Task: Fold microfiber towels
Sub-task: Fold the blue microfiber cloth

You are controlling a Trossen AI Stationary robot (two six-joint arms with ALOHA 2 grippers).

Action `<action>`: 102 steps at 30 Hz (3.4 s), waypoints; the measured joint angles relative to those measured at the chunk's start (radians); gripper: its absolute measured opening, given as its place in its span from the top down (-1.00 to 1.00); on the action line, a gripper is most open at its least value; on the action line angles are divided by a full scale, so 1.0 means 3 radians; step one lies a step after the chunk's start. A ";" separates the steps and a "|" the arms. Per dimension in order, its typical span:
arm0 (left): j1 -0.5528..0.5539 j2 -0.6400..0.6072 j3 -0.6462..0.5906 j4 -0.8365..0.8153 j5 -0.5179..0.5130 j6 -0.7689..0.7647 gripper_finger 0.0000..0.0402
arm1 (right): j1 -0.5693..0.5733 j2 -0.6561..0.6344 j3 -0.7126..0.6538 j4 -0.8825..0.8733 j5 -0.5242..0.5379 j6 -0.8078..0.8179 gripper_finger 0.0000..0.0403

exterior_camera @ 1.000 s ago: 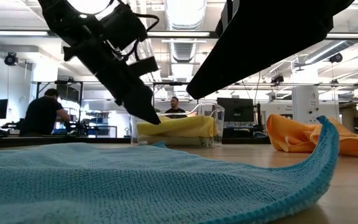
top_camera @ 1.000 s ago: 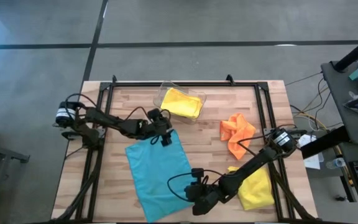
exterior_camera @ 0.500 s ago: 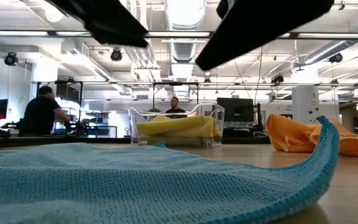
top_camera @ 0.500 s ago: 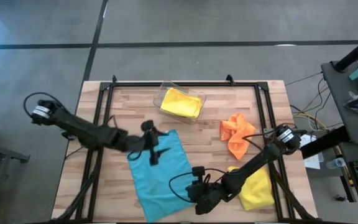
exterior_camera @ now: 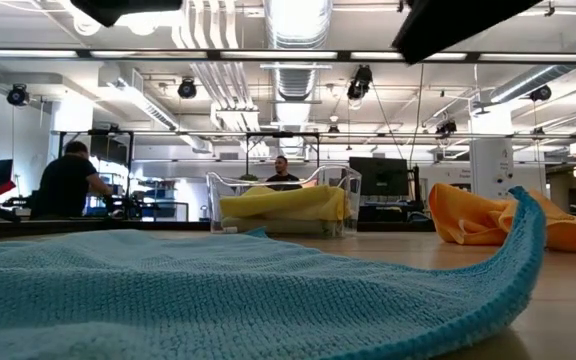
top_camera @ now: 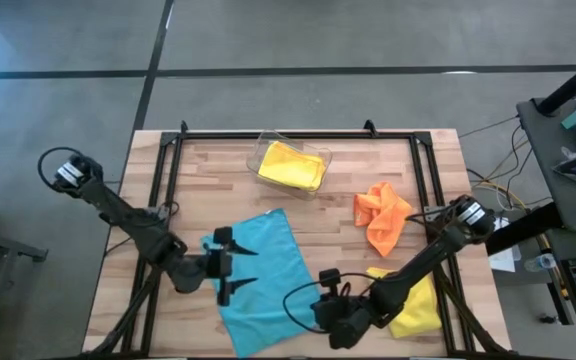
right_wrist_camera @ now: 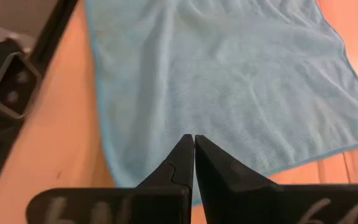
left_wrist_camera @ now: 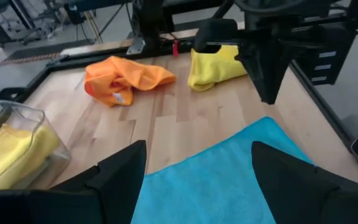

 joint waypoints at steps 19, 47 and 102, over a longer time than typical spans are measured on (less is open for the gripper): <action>-0.0040 0.0432 0.0000 0.0526 -0.0064 -0.0004 -0.36 | -0.0620 -0.0585 -0.1145 0.2064 -0.0722 -0.0923 0.96; -0.0436 0.1148 0.1207 -0.0761 -0.0089 -0.1138 -0.36 | 0.0152 -0.1066 -0.1688 0.2298 -0.1210 -0.0673 0.47; -0.1172 0.2974 0.2692 -0.2533 0.0692 -0.2271 -0.36 | -0.0074 -0.0206 -0.1704 0.2355 -0.0953 -0.1351 0.06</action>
